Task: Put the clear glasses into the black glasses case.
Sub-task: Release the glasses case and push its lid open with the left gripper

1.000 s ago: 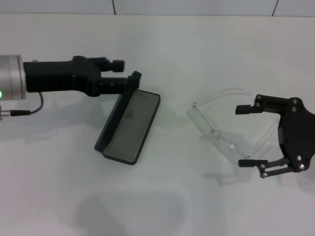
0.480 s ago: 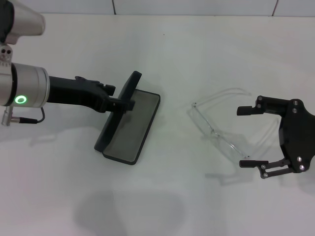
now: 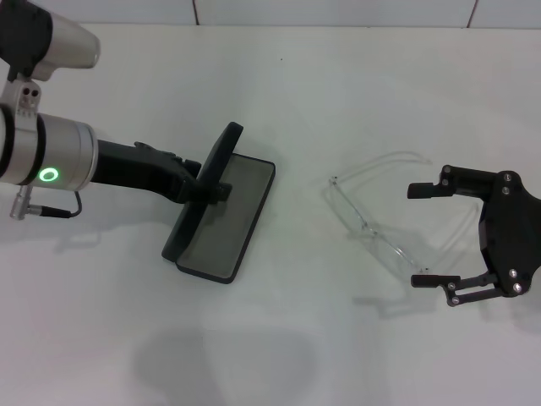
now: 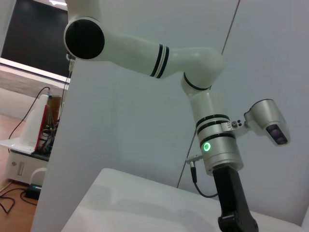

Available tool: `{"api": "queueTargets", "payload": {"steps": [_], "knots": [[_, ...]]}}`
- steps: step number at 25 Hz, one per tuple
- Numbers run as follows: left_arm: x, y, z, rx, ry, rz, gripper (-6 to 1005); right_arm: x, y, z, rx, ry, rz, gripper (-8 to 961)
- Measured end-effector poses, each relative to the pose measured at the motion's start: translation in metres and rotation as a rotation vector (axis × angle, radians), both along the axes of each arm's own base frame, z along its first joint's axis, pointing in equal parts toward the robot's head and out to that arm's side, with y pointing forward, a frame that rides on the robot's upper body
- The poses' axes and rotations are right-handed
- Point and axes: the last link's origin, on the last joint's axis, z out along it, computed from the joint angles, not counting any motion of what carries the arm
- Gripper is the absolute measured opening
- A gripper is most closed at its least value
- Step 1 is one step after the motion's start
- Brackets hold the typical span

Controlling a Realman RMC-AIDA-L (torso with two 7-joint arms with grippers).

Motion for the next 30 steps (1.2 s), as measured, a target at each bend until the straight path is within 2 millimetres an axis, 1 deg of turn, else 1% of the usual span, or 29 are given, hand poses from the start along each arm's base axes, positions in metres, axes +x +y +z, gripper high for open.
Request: {"api": "queueTargets", "payload": {"steps": [7,12,14,23,26,30], "knots": [[-0.001,0.001,0.001,-0.001,0.012,0.039,589,0.0,0.0,0.0,-0.001,0.0,0.002,856],[0.001,0.004,0.007,0.018,0.025,0.017,428,-0.001,-0.001,-0.001,-0.003,0.003,0.005,856],[0.003,0.005,0.01,0.026,0.035,0.005,393,-0.001,-0.001,-0.001,-0.004,0.005,0.009,855],[0.029,0.014,0.026,0.094,0.073,-0.122,236,0.003,-0.006,-0.002,0.0,0.009,0.003,856],[0.036,0.018,0.027,0.091,0.086,-0.171,68,0.005,-0.008,-0.003,0.005,0.01,0.003,856],[0.042,0.02,0.026,0.078,0.095,-0.19,58,0.009,-0.013,-0.003,0.009,0.011,-0.006,855]]}}
